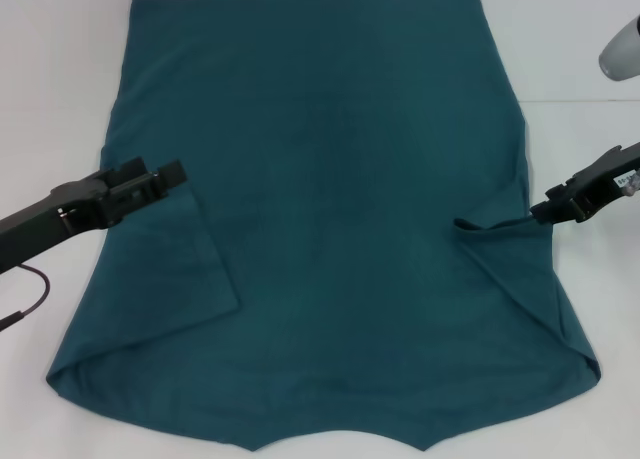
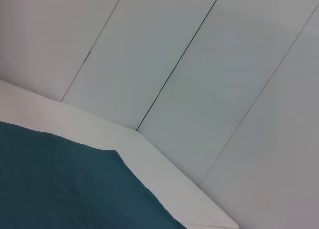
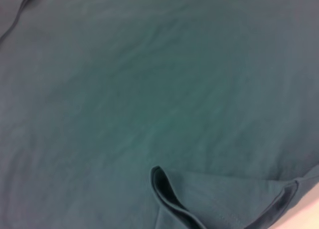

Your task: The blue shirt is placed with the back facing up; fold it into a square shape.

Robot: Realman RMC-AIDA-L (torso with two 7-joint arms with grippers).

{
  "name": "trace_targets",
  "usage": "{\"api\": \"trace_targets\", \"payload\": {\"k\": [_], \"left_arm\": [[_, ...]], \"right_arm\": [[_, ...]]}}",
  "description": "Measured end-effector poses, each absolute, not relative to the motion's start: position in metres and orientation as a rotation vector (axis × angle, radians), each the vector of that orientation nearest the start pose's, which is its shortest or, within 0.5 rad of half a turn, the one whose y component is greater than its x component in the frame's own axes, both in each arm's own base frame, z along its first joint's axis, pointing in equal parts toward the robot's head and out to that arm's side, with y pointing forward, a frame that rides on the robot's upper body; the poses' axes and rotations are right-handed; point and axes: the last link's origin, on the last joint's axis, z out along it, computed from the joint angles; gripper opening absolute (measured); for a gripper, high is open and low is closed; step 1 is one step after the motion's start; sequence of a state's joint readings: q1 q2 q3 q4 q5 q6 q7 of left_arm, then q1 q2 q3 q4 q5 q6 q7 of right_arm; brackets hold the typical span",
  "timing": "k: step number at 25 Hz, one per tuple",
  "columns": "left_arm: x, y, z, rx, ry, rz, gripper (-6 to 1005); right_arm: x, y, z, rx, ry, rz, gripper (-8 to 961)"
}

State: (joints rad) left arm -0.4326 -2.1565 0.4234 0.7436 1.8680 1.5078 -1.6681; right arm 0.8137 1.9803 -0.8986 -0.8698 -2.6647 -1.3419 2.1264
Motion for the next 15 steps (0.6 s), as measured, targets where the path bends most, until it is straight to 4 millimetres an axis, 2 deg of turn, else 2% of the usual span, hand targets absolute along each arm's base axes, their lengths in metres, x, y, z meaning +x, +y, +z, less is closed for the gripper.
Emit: {"api": "trace_targets", "payload": {"k": [15], "left_arm": [[-0.289, 0.325, 0.038, -2.176, -1.096, -1.073, 907]], "right_arm": [[0.242, 0.429, 0.039, -2.490, 0.722, -0.446, 323]]}}
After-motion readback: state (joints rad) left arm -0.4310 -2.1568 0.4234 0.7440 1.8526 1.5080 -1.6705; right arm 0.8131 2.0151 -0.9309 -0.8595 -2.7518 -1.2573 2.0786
